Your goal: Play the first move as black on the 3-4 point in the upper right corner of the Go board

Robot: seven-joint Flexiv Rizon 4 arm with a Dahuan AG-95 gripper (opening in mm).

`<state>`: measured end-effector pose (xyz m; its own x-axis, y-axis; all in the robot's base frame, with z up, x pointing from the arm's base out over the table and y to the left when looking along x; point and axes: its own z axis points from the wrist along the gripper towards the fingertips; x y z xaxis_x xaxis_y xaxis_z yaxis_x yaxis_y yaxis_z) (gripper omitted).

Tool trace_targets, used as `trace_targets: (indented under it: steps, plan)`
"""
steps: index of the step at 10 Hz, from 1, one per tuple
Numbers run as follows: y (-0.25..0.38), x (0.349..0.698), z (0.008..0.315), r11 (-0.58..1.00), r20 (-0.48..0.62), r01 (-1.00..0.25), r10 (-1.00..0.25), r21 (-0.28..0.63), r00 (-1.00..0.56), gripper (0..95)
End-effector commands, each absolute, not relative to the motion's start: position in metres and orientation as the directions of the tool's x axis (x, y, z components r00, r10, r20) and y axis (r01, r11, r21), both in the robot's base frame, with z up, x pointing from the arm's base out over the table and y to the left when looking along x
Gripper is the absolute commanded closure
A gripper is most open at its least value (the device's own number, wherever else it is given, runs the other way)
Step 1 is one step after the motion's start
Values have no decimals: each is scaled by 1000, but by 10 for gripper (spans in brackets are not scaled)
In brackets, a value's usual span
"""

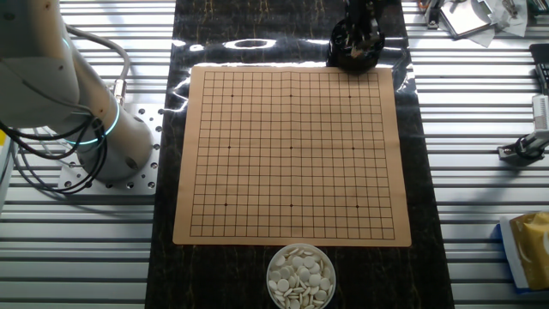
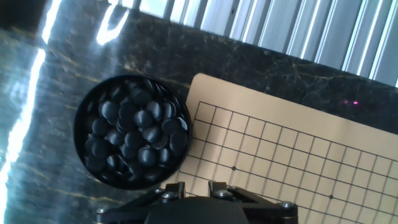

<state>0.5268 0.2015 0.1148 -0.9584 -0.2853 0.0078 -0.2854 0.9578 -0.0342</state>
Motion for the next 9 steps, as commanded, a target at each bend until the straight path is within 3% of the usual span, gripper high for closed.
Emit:
trace_targets:
  steps: [1,9]
  plan:
    - [206,532,111,956,9,-292,-292,-13,-956,760]
    - [208,546,92,974,-7,-225,-225,28,-974,760]
